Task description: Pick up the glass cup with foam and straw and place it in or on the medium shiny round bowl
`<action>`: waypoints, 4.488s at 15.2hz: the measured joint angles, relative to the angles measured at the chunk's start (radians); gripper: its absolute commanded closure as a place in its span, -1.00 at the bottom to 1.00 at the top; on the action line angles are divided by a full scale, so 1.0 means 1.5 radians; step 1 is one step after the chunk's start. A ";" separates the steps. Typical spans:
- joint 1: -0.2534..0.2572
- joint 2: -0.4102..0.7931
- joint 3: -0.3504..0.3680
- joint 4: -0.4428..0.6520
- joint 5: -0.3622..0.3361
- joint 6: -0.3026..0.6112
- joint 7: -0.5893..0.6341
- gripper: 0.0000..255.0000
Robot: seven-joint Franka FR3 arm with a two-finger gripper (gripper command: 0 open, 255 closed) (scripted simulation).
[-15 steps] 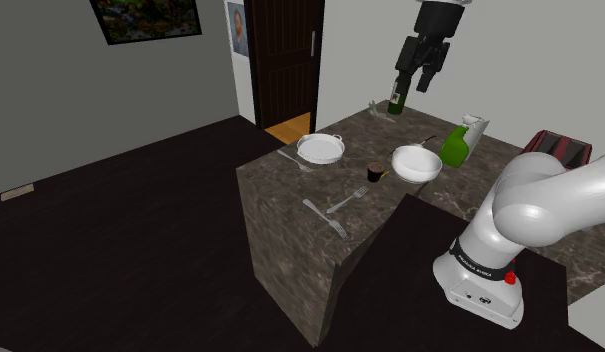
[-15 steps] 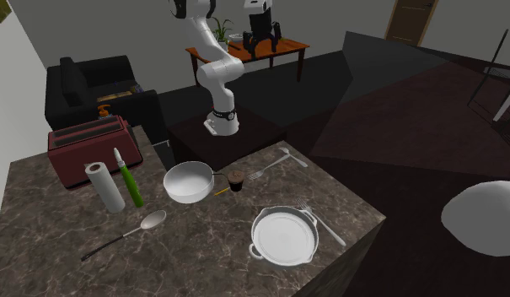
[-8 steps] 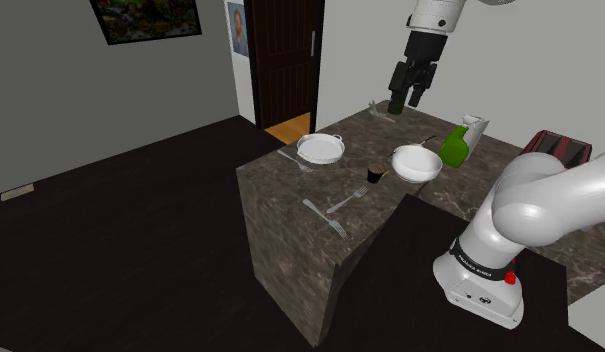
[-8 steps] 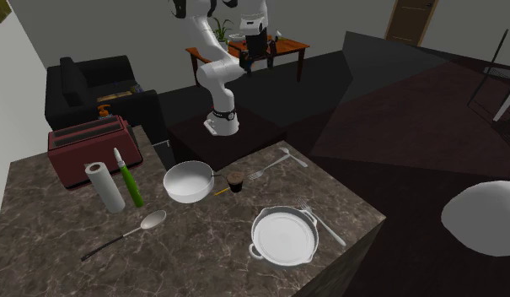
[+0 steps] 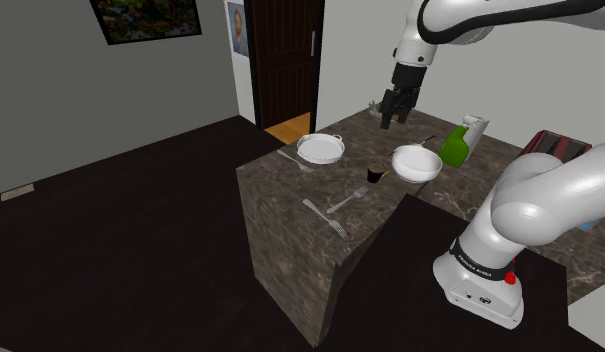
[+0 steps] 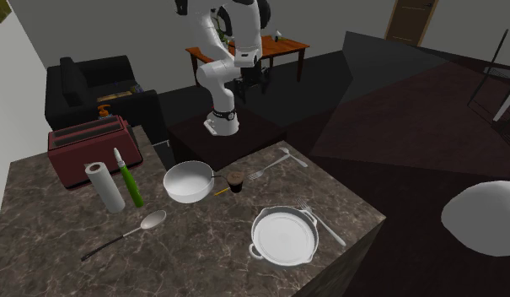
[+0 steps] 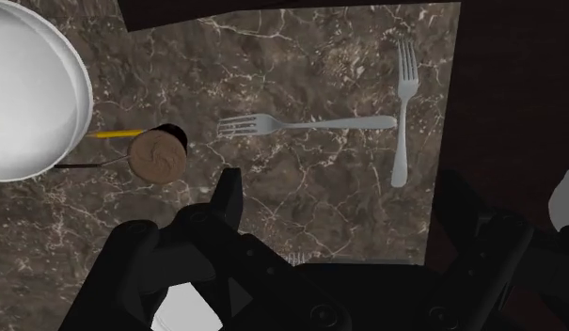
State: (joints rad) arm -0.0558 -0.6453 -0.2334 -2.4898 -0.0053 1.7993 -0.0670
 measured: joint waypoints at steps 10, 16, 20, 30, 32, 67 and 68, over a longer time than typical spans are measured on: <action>-0.008 0.199 -0.099 -0.017 -0.020 0.195 -0.129 -1.00; -0.005 0.352 -0.149 0.019 0.020 0.295 -0.225 -1.00; -0.010 0.462 -0.164 0.059 0.075 0.348 -0.297 -1.00; -0.031 0.585 -0.148 0.076 0.161 0.433 -0.379 -1.00; -0.031 0.588 -0.146 0.073 0.164 0.438 -0.381 -1.00; -0.019 0.458 -0.177 -0.110 0.089 0.605 -0.456 -1.00; -0.019 0.474 -0.173 -0.108 0.108 0.616 -0.469 -1.00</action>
State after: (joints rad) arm -0.0838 0.0656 -0.4927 -2.6511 0.1570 2.7234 -0.7707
